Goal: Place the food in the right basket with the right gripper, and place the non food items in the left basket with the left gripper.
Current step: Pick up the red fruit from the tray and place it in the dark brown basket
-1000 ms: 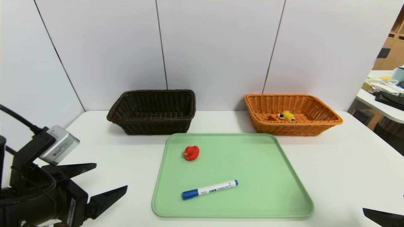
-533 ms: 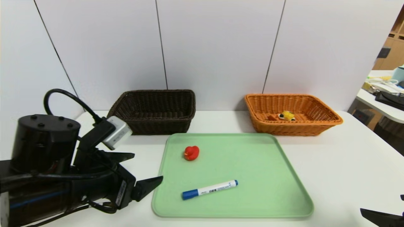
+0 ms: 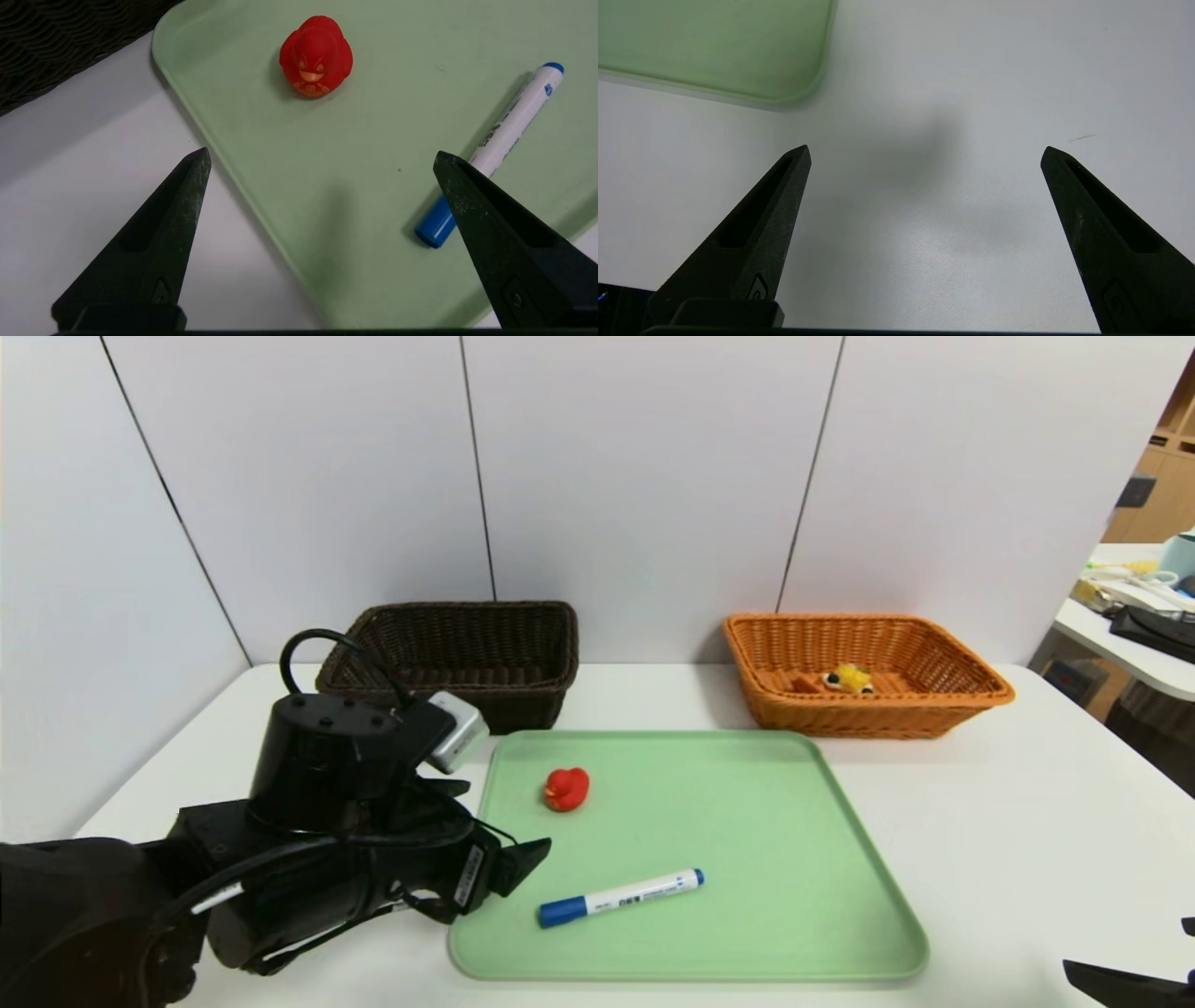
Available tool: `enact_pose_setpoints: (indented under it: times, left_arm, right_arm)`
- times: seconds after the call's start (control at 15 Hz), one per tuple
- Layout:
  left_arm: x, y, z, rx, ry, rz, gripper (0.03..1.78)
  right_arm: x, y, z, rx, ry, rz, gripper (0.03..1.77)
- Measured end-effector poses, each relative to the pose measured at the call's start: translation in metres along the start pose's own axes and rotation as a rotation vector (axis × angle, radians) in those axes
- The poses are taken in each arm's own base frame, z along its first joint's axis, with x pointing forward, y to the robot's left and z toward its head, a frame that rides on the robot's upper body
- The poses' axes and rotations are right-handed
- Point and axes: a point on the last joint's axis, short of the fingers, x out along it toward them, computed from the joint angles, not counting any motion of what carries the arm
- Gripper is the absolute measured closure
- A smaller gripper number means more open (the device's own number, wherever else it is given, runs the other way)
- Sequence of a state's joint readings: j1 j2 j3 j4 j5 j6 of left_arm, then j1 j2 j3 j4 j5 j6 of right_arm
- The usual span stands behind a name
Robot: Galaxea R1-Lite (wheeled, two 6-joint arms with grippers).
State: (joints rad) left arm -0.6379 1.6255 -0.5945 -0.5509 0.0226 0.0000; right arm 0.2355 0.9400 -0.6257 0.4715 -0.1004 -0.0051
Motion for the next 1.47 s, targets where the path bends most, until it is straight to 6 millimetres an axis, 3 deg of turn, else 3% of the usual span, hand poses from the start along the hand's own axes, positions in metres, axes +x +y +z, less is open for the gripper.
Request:
enact_pose_setpoints:
  times: [0.4, 0.87, 1.47]
  left_arm:
    - [0.031, -0.013, 0.002, -0.018, -0.112, 0.052, 0.12]
    - [0.051, -0.014, -0.01, -0.013, -0.057, 0.059, 0.12]
    - [0.082, -0.013, -0.006, -0.015, -0.055, 0.065, 0.12]
  right_arm:
    - [0.0, 0.001, -0.001, -0.013, 0.002, 0.012, 0.1]
    - [0.0, 0.003, -0.001, -0.023, 0.002, 0.024, 0.1]
    - [0.001, 0.003, -0.007, -0.029, 0.011, 0.029, 0.1]
